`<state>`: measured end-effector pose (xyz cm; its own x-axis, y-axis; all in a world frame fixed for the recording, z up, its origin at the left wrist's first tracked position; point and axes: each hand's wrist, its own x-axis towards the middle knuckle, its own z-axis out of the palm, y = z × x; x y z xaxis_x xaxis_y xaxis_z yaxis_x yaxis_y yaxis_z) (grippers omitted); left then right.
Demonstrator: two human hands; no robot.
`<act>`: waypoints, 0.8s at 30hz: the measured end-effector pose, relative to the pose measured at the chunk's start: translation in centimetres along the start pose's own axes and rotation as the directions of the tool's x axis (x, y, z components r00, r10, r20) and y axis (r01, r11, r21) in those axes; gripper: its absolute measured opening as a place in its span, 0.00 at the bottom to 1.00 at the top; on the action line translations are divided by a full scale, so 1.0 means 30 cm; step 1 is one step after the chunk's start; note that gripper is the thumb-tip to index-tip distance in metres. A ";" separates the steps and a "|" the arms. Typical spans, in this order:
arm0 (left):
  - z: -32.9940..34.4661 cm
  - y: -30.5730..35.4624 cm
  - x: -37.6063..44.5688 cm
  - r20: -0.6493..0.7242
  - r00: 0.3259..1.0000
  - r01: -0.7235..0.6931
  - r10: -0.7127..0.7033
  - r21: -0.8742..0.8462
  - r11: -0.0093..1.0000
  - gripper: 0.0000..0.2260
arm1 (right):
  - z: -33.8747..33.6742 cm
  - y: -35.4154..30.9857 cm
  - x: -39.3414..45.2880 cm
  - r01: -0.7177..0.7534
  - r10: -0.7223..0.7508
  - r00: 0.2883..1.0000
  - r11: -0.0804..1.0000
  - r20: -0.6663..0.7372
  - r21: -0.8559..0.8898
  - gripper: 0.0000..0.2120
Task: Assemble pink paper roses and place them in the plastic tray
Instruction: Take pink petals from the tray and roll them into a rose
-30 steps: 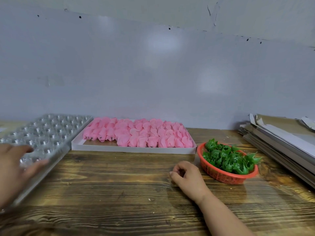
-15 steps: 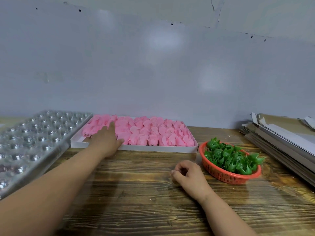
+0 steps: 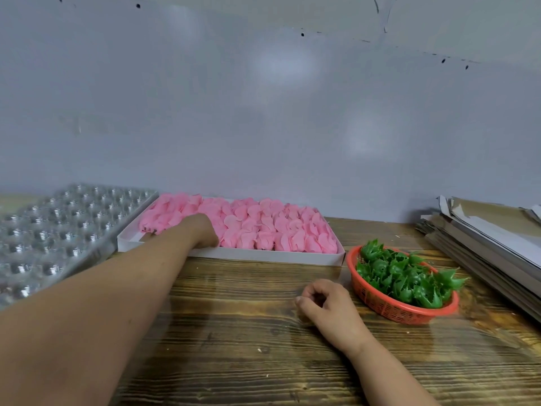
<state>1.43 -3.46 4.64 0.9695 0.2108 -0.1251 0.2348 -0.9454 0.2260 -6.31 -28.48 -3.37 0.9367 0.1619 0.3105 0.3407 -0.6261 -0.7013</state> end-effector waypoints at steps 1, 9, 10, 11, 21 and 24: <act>-0.003 -0.001 0.007 0.008 1.000 0.004 -0.004 -0.019 1.000 0.17 | 0.000 -0.002 0.000 -0.004 0.004 1.000 1.000 0.003 0.002 0.11; 0.009 0.008 0.046 0.065 0.998 0.019 -0.011 -0.125 0.992 0.06 | 0.000 -0.006 0.007 -0.016 0.015 1.000 1.000 0.017 0.019 0.12; 0.009 0.017 0.044 0.086 0.996 0.017 -0.009 -0.094 0.995 0.04 | 0.000 -0.007 0.008 -0.016 0.016 1.000 1.000 0.018 0.018 0.12; 0.011 0.024 0.050 0.103 0.995 0.023 -0.017 -0.057 0.998 0.07 | -0.001 -0.007 0.007 -0.017 0.017 1.000 1.000 0.019 0.020 0.12; 0.000 0.052 0.068 0.189 0.982 0.004 -0.015 0.060 0.998 0.22 | -0.002 -0.009 0.010 -0.039 0.038 0.999 0.999 0.025 0.019 0.11; -0.007 0.037 0.080 0.236 0.972 -0.017 0.009 0.029 0.999 0.25 | -0.003 -0.010 0.010 -0.037 0.037 0.999 0.999 0.027 0.011 0.11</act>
<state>4.04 -3.95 4.80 0.9277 0.1375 -0.3471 0.2166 -0.9555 0.2002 -6.16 -28.32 -3.00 0.9505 0.1595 0.2667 0.3065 -0.6230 -0.7197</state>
